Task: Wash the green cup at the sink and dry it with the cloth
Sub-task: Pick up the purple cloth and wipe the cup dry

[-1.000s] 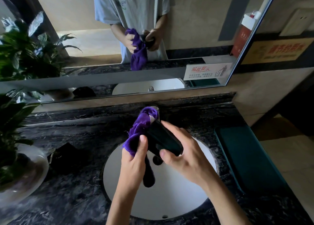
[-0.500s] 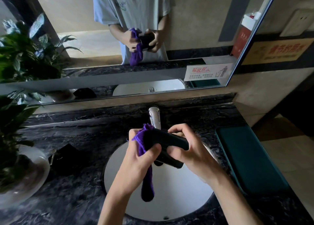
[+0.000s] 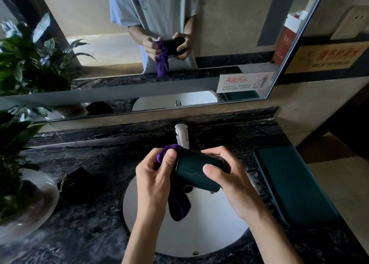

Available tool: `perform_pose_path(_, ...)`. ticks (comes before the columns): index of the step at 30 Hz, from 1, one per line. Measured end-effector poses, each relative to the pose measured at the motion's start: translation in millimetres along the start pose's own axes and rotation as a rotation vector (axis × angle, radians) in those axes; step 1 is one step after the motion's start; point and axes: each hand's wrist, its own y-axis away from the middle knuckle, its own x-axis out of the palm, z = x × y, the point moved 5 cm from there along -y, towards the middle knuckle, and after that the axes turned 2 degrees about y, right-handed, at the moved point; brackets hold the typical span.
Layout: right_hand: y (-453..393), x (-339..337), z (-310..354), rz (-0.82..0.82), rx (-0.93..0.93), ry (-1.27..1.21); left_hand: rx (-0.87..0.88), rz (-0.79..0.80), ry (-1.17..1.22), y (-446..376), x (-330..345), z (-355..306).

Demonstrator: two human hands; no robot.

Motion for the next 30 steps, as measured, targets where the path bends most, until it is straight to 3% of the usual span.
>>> perform_pose_path(6, -2, -6, -9, -0.07, 0.031, -0.158, -0.123, 0.339, -0.031, 6, 1, 1)
perform_pose_path(10, -1, -5, -12, -0.042, 0.035, -0.206, -0.007, 0.19, 0.142, 7, -2, -10)
perform_pose_path(13, -1, 0, -11, -0.01, 0.021, -0.173, 0.046, 0.101, 0.066, 8, 5, -14)
perform_pose_path(19, -2, -4, -10, -0.123, 0.032, -0.253, 0.081, 0.27, -0.124, 15, 14, -17)
perform_pose_path(28, -2, -5, -15, -0.124, 0.068, -0.398, 0.159, 0.144, -0.08, 22, -10, -14)
perform_pose_path(30, -2, -5, -15, -0.124, 0.076, -0.422, 0.086, 0.097, 0.072, 24, -12, -9)
